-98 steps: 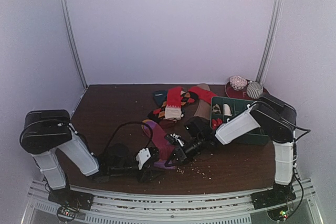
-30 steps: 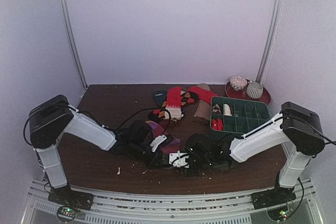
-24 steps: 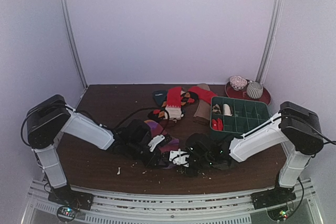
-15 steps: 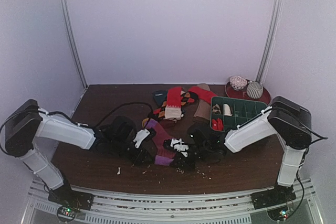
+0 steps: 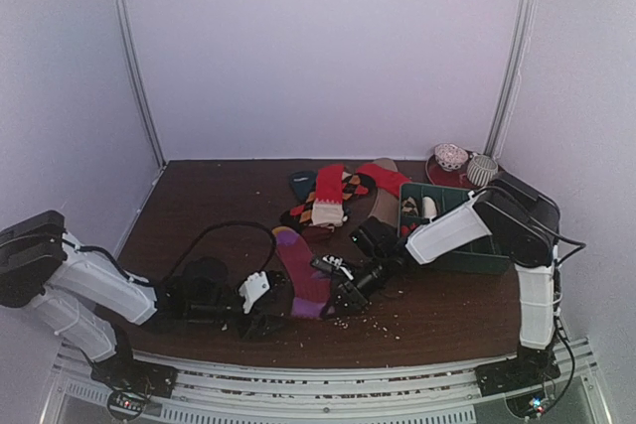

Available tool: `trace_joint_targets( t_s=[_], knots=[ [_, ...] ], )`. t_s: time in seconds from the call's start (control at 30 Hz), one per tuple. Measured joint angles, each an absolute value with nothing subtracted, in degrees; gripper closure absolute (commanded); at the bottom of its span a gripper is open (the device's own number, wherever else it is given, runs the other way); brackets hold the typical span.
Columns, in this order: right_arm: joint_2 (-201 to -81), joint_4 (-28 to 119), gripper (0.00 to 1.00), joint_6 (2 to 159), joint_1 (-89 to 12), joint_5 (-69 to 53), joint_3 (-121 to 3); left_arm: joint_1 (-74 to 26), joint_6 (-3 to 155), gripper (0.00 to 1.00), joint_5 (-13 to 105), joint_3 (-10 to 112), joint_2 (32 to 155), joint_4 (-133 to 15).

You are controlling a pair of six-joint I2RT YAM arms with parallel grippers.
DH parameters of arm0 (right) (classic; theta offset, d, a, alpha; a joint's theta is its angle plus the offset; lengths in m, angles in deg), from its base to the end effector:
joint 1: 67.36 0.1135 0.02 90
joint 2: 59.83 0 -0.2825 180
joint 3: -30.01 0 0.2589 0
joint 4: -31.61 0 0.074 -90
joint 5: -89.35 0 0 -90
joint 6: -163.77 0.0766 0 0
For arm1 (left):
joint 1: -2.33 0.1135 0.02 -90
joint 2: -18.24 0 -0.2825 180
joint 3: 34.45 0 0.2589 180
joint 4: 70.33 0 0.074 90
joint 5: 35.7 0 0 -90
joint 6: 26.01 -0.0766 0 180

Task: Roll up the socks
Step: Roll a pair of socks at the center of the board.

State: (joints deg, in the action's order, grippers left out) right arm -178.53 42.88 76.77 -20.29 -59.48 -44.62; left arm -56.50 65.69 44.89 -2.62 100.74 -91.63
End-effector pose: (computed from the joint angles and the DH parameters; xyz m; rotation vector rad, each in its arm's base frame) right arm 0.2288 0.3421 0.0877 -1.3742 2.1980 1.6413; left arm 0.1329 -0.2440 0.1200 1.1333 1.8625 -0.7966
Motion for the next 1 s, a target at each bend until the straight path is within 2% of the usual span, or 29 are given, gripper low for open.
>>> trace_joint_targets(
  t_s=[0.33, 0.67, 0.83, 1.0],
  knots=[
    [-181.7, 55.2, 0.85, 74.6, -20.8, -66.8, -48.4, -60.5, 61.5, 0.45, 46.8, 1.7, 111.5, -99.2],
    [-182.0, 59.2, 0.85, 74.4, -20.8, -68.0, -48.8, -63.1, 60.6, 0.55, 46.6, 3.4, 115.7, -100.4],
    [-182.1, 60.0, 0.85, 74.8, -20.8, -68.3, -49.2, -63.6, 60.9, 0.75, 46.5, 4.9, 118.7, -100.2],
    [-182.1, 60.6, 0.86, 75.4, -20.8, -68.7, -49.4, -63.6, 61.6, 1.0, 46.6, 6.8, 121.0, -100.6]
  ],
)
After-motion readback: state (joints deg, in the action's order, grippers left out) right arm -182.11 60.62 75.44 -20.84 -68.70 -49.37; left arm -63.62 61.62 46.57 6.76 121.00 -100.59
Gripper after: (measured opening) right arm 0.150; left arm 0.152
